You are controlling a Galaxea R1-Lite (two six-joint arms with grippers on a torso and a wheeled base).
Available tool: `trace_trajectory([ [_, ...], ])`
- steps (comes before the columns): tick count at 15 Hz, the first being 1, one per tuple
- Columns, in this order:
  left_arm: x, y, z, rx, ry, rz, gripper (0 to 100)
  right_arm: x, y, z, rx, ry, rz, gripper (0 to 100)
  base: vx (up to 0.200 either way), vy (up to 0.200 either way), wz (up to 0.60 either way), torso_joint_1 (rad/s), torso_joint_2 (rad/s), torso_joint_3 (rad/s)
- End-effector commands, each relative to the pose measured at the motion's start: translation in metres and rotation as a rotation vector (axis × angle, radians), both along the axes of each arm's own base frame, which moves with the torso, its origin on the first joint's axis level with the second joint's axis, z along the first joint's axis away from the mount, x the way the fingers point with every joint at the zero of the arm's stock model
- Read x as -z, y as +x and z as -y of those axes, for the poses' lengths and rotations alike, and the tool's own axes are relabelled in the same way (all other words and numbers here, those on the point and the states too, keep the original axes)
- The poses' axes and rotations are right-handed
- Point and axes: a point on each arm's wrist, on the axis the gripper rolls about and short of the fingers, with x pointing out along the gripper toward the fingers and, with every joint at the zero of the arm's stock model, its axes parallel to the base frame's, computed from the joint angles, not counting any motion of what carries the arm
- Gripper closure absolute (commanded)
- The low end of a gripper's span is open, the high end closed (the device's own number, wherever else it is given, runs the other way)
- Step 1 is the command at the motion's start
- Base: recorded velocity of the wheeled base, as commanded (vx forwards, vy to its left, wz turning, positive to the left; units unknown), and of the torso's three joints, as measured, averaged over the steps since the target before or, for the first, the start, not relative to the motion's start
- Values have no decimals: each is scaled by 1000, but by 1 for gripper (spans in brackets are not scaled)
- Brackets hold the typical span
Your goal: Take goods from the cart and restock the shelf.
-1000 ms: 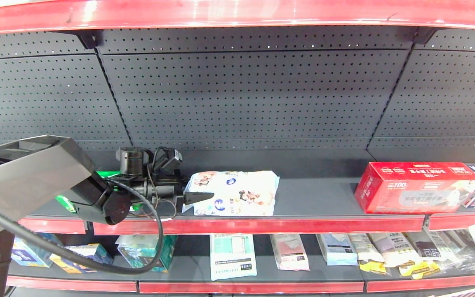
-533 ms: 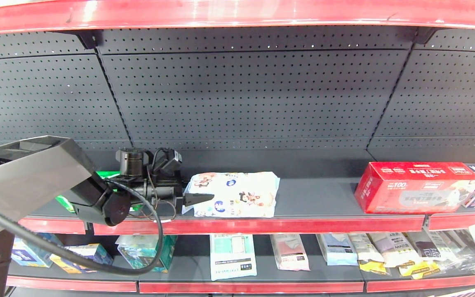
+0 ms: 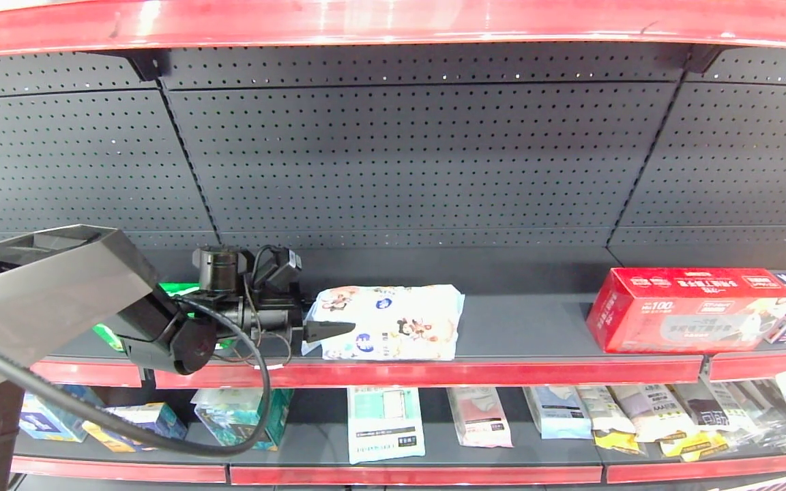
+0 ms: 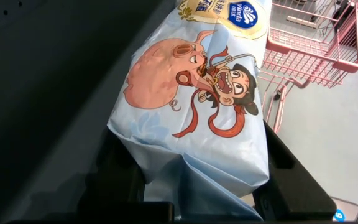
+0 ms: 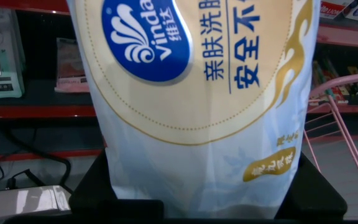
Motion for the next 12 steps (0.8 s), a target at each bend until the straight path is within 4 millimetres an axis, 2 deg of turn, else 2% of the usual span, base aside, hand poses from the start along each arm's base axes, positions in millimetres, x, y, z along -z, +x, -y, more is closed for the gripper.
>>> trace_trajectory([
  [1,0,0,0,0,0,3,100,0,0,0,0,0,0,100,0,0,0,0,0,0],
  [2,0,1,0,2,2,10,0,0,0,0,0,0,-1,100,0,0,0,0,0,0],
  [9,1,-1,-1,-5,-1,-15,0,0,1,0,0,0,-6,100,0,0,0,0,0,0],
  [12,-8,-1,-5,-18,-9,-7,0,0,1,0,0,0,-7,100,0,0,0,0,0,0],
])
